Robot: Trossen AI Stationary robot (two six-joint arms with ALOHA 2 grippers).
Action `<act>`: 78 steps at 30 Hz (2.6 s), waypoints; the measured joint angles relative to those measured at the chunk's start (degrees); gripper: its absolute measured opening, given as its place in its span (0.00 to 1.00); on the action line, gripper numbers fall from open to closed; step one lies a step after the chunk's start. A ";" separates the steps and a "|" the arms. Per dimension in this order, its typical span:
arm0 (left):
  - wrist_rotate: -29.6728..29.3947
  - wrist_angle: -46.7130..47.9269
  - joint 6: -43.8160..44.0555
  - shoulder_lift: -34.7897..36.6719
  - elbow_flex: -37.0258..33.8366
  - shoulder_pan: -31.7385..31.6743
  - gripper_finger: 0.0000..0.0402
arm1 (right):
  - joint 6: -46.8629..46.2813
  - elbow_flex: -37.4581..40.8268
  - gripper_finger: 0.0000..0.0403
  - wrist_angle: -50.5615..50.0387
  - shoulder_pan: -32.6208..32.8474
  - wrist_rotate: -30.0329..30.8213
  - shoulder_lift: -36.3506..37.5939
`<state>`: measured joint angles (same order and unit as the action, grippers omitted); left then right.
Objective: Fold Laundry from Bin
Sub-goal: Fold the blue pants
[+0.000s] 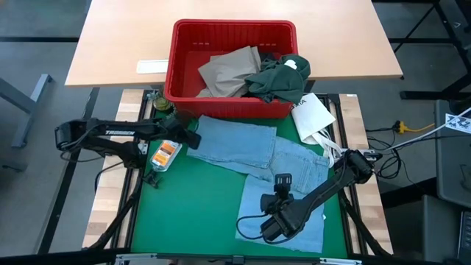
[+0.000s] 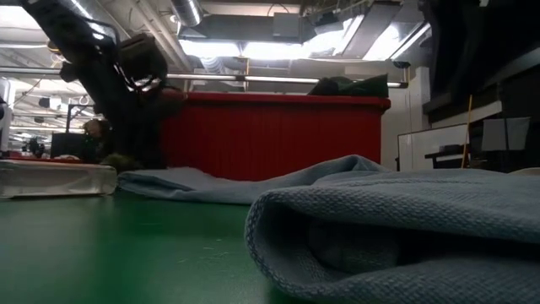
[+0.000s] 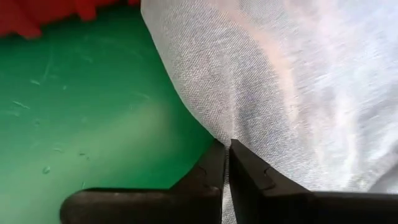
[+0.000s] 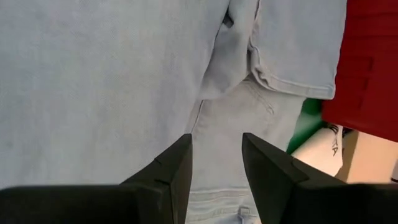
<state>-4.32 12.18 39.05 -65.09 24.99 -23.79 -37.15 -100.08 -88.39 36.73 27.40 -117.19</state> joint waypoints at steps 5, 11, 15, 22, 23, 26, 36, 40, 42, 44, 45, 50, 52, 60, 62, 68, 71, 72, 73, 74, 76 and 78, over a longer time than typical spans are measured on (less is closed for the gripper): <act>-0.02 0.39 -0.16 6.48 0.02 0.00 0.01 | 0.27 -3.82 0.35 -1.63 0.52 1.69 0.01; -0.26 5.03 -0.42 16.24 0.02 0.00 0.01 | 3.42 -8.98 0.35 -1.69 2.66 5.00 0.07; -1.03 10.28 -0.39 22.50 0.04 0.00 0.00 | 3.61 -11.23 0.35 -1.57 4.47 6.79 0.09; -4.77 21.43 -0.39 32.44 0.04 -0.02 0.00 | 2.69 -12.18 0.35 -1.63 5.78 6.97 0.11; -4.90 22.71 -0.37 33.75 0.04 -0.03 0.00 | 2.68 -12.18 0.35 -1.61 5.79 6.76 0.09; -4.94 26.05 -0.12 37.80 0.07 -0.02 0.00 | 2.62 -12.18 0.35 -1.65 5.68 6.51 0.11; 0.82 19.34 3.40 44.24 0.11 0.34 0.00 | 2.51 -12.18 0.35 -1.52 5.64 6.58 0.09; 0.94 9.65 4.35 42.48 0.13 3.06 0.00 | 2.51 -12.18 0.35 -1.06 5.62 6.62 0.09; 0.64 4.12 4.47 40.49 0.13 5.13 0.00 | 2.50 -12.18 0.35 -0.82 5.62 6.64 0.09; 0.26 -2.07 4.49 37.53 0.14 7.59 0.00 | 2.51 -12.18 0.35 -0.51 5.62 6.64 0.09; -0.31 -5.27 4.50 35.73 0.15 8.96 0.00 | 2.51 -12.18 0.35 -0.49 5.62 6.64 0.09; -5.43 -21.83 4.09 24.32 0.15 16.25 0.00 | 2.51 -12.18 0.35 -0.39 5.62 6.57 0.09; -6.86 -30.54 4.05 18.92 0.15 18.68 0.00 | 2.51 -12.18 0.35 -0.40 5.62 6.56 0.07; -8.46 -51.92 2.43 -1.70 6.02 23.89 0.00 | 3.00 -14.35 0.35 -1.64 5.62 7.02 0.10; -8.42 -51.77 0.53 -6.95 10.28 25.14 0.00 | 3.64 -15.15 0.35 -1.58 5.62 8.81 0.53; -8.24 -51.73 -6.93 -22.21 25.04 27.97 0.00 | 6.69 -15.88 0.35 -1.65 5.64 14.71 4.32; -7.43 -51.60 -8.12 -29.27 31.89 28.43 0.00 | 8.72 -15.88 0.35 -1.64 5.64 18.08 7.08; -6.79 -51.52 -8.13 -31.51 34.11 28.45 0.00 | 9.19 -15.88 0.35 -1.63 5.68 19.02 8.11; -6.31 -51.36 -8.11 -33.79 36.27 28.46 0.00 | 9.34 -15.88 0.35 -1.65 5.68 20.03 9.09; -6.07 -51.40 -8.11 -35.98 38.33 28.44 0.00 | 9.36 -15.88 0.35 -1.66 5.68 21.02 10.19; -5.85 -51.39 -8.10 -40.31 42.05 28.42 0.00 | 9.38 -15.88 0.35 -1.67 5.68 23.66 11.99; -6.03 -51.36 -8.10 -44.77 45.78 28.26 0.00 | 9.42 -15.90 0.35 -1.69 5.66 25.34 12.96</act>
<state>-10.35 -39.18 30.94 -109.86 70.78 4.47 -27.73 -115.98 -90.08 42.39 52.74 -104.22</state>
